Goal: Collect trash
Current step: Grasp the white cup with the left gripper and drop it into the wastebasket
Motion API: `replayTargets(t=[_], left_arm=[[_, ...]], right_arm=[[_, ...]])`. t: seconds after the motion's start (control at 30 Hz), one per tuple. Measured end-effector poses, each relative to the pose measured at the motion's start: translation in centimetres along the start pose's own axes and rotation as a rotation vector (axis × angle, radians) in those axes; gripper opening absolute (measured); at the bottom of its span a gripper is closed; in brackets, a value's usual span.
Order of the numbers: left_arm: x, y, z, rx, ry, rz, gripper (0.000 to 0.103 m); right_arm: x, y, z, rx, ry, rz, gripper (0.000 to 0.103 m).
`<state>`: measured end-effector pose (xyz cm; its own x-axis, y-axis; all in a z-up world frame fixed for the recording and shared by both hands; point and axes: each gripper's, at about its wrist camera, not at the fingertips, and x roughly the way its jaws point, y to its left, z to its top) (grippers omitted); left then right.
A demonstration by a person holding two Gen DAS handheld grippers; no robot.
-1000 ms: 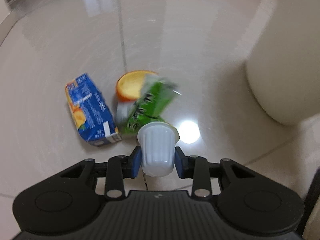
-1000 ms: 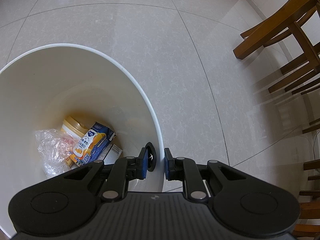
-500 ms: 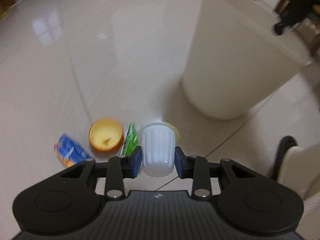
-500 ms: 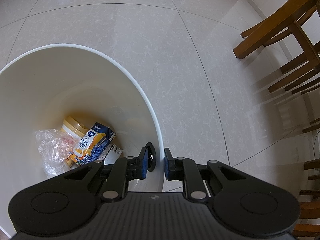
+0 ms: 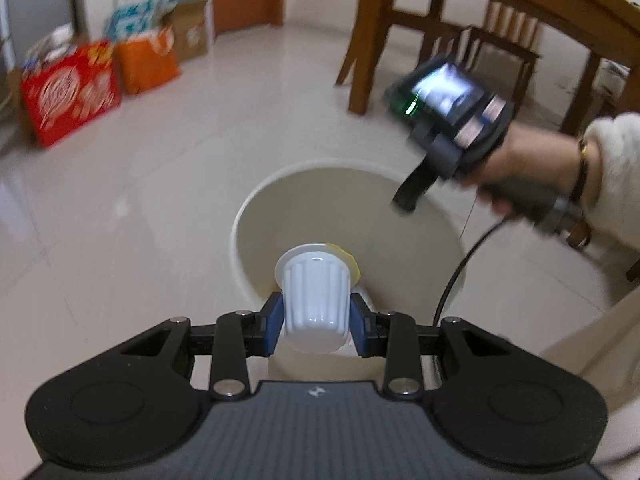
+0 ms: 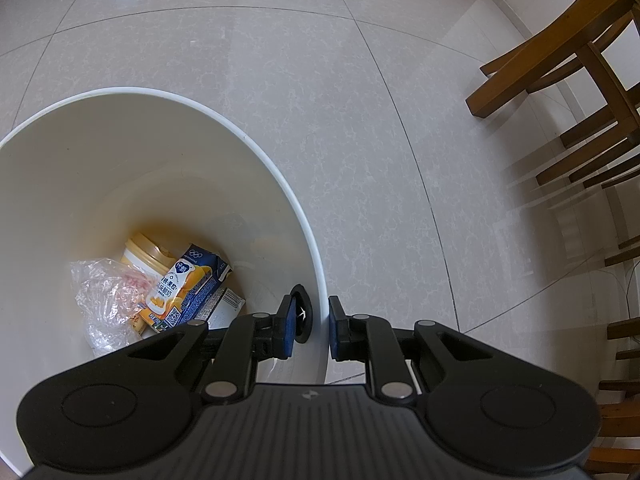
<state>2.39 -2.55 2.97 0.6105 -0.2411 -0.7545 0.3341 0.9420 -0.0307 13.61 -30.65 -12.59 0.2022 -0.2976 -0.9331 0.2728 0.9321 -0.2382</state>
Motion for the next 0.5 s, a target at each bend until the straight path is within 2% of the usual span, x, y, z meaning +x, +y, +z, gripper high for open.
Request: replayTargets(t=[0.07, 0.1, 0.13, 0.2, 0.3, 0.43, 0.5], left_arm=[[0.8, -0.8, 1.0, 0.017, -0.018, -0.021, 0.034], [1.2, -1.0, 1.3, 0.024, -0.026, -0.034, 0.04], [1.6, -1.3, 1.6, 0.036, -0.026, -0.046, 0.055], [3.2, -1.5, 0.9, 0.062, -0.032, -0.048, 0.069], [4.2, -1.9, 0.3, 0.091, -0.018, -0.035, 0.075], [3.7, -1.4, 0.0, 0.074, 0.011, -0.018, 0.084], [3.6, -0.7, -0.4, 0.064, 0.029, -0.003, 0.084]], right_arm=[[0.0, 0.0, 0.0, 0.0, -0.001, 0.0, 0.02], [0.0, 0.0, 0.0, -0.001, 0.0, 0.0, 0.02], [0.0, 0.0, 0.0, 0.0, 0.0, 0.0, 0.02], [0.0, 0.0, 0.0, 0.0, 0.0, 0.0, 0.02], [0.0, 0.0, 0.0, -0.002, -0.001, 0.0, 0.02], [0.0, 0.0, 0.0, -0.003, -0.001, -0.002, 0.02], [0.0, 0.0, 0.0, -0.005, -0.002, -0.003, 0.02]])
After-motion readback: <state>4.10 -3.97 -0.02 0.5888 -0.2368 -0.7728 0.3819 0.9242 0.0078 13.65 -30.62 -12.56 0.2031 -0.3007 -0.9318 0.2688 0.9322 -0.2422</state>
